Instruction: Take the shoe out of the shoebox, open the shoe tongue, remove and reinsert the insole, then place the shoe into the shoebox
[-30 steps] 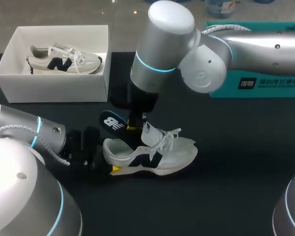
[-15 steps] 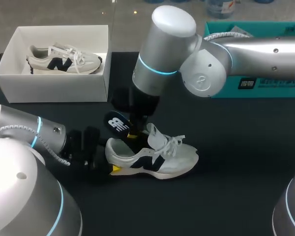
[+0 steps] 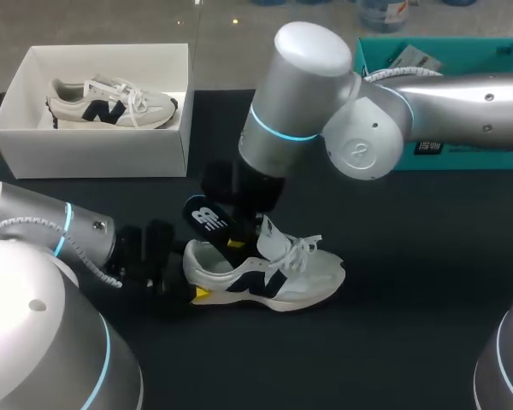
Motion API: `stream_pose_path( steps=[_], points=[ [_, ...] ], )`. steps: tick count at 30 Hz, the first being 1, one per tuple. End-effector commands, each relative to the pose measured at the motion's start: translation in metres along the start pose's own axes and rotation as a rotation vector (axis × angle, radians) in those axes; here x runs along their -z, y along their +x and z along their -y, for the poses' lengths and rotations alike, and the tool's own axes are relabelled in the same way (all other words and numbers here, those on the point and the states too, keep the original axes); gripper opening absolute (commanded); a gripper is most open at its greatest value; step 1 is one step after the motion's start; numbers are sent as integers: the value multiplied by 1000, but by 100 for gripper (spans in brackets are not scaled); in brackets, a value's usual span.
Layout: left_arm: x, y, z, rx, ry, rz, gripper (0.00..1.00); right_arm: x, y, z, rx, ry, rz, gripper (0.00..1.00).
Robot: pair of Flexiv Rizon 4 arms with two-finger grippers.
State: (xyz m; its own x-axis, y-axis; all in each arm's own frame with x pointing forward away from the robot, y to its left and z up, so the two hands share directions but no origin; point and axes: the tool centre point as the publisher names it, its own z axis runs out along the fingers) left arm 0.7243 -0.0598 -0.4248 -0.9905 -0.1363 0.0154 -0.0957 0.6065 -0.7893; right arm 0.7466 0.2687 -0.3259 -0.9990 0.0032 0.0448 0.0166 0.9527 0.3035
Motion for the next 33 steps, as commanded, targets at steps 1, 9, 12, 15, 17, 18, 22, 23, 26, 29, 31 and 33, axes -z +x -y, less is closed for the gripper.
stream_pose_path(
  steps=[1, 9, 12, 15, 17, 18, 22, 23, 26, 29, 31, 33],
  points=[
    [-1, 1, -1, 0, -2, 2, 0, 2, 0, 0, -3, 1, 5, 0],
    [-1, 1, -1, 0, -2, 2, 0, 7, -14, -17, 54, -5, 12, 0],
    [-1, 1, -1, 0, -2, 2, 0, 6, -21, -24, 83, -20, 5, 0],
    [-1, 1, -1, 0, -2, 2, 0, 1, -26, -31, 112, -28, -10, 0],
    [-1, 1, -1, 0, -2, 2, 0, -2, -27, -35, 125, -32, -19, 0],
    [-1, 1, -1, 0, -2, 2, 0, -4, -27, -35, 126, -33, -22, 0],
    [-1, 1, -1, 0, -2, 2, 0, -8, -25, -31, 121, -50, -31, 25],
    [-1, 1, -1, 0, -2, 2, 0, -8, -24, -30, 120, -51, -32, 27],
    [-1, 1, -1, 0, -2, 2, 0, -7, -20, -28, 112, -58, -31, 27],
    [-1, 1, -1, 0, -2, 2, 0, -6, -15, -25, 102, -108, -23, 27],
    [-1, 1, -1, 0, -2, 2, 0, -6, -13, -24, 97, -139, -18, 26],
    [-1, 1, -1, 0, -2, 2, 0, -6, -13, -22, 88, -154, -17, 25]
  ],
)
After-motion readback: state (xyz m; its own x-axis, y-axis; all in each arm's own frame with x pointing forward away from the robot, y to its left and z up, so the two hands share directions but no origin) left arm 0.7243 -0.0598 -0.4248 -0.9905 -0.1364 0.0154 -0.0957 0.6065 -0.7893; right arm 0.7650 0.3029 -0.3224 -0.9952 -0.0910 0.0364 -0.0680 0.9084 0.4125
